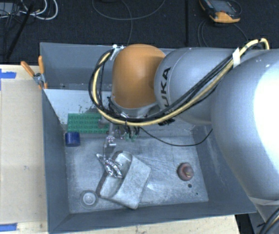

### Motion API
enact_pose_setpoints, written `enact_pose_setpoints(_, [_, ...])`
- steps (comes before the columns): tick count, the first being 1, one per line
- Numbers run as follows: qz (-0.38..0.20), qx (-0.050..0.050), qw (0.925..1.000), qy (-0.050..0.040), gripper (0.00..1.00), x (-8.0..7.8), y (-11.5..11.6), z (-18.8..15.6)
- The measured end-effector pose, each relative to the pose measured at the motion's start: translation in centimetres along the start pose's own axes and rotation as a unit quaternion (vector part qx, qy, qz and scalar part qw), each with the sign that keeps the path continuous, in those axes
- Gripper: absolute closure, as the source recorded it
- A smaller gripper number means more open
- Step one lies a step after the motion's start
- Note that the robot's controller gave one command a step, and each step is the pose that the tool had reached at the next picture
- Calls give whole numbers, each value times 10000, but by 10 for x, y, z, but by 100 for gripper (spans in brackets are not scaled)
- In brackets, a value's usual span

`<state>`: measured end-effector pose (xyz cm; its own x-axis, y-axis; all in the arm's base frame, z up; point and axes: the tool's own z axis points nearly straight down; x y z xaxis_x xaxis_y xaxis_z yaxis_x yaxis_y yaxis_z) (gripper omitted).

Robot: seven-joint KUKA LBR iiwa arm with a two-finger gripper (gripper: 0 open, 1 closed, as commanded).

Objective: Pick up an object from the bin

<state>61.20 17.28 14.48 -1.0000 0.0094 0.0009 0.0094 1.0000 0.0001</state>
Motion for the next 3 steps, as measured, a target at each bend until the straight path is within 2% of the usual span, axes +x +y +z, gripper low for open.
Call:
enact_pose_setpoints(1, [-1423, -9, 9898, -39, 0, 65, -25, 44])
enact_pose_setpoints(2, [-1408, -8, 9900, -15, 100, 66, -26, 46])
enact_pose_setpoints(3, [-1157, -6, 9933, -49, 100, 63, -32, -77])
